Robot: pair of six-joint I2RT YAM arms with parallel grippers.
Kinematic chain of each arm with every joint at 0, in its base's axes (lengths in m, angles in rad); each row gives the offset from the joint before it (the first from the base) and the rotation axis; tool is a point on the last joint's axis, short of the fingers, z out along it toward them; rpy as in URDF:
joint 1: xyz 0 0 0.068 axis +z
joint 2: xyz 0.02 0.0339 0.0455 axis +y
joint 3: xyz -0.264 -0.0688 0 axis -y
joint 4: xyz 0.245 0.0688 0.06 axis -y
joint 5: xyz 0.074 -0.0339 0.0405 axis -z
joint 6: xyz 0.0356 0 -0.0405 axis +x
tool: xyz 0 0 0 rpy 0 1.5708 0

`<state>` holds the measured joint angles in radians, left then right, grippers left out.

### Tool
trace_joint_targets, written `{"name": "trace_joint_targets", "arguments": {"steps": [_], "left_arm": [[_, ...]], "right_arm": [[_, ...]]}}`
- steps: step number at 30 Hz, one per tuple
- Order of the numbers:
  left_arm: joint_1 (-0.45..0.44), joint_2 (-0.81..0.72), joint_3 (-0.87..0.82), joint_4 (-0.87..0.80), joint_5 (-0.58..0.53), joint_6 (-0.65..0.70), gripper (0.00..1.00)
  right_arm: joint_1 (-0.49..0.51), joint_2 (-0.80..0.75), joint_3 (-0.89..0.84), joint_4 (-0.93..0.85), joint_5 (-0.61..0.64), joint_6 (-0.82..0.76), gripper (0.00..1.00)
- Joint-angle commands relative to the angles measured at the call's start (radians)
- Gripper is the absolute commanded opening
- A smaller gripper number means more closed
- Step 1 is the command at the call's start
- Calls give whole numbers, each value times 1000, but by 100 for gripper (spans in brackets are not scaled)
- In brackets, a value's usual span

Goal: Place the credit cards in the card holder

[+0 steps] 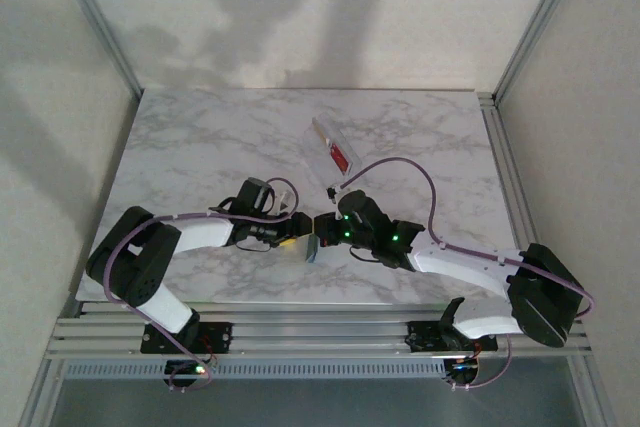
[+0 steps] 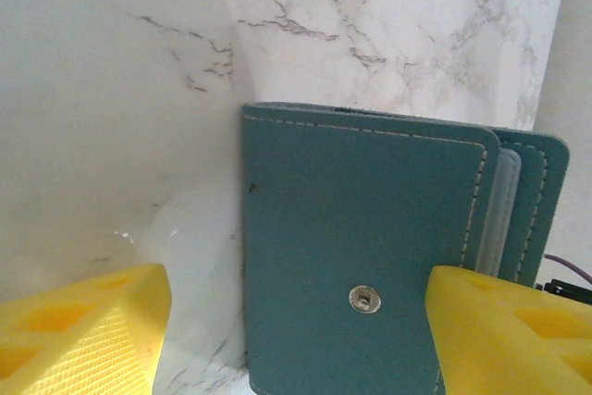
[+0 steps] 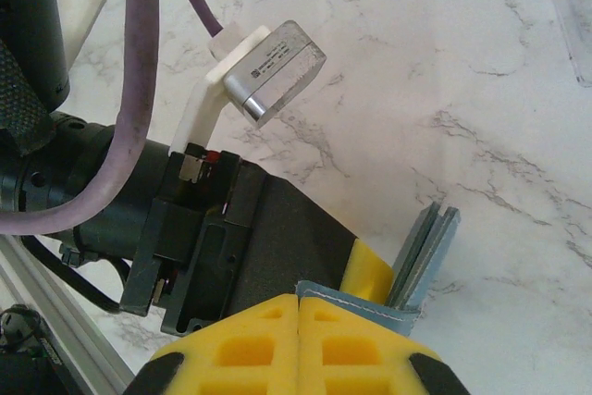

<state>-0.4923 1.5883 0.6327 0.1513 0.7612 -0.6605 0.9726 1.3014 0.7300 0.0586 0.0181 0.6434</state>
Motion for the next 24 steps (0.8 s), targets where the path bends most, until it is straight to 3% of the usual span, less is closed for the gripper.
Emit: {"name": "trace_joint_targets", "arguments": {"steps": [1,24], "left_arm": [[-5,-28,-35,82,52,-40,73],[-34,-2,-21,133,131,-47,72]], "right_arm": [[-7,-22,-8,2,15,-16,0],[-7,-17,-31,11,33,-35,0]]}}
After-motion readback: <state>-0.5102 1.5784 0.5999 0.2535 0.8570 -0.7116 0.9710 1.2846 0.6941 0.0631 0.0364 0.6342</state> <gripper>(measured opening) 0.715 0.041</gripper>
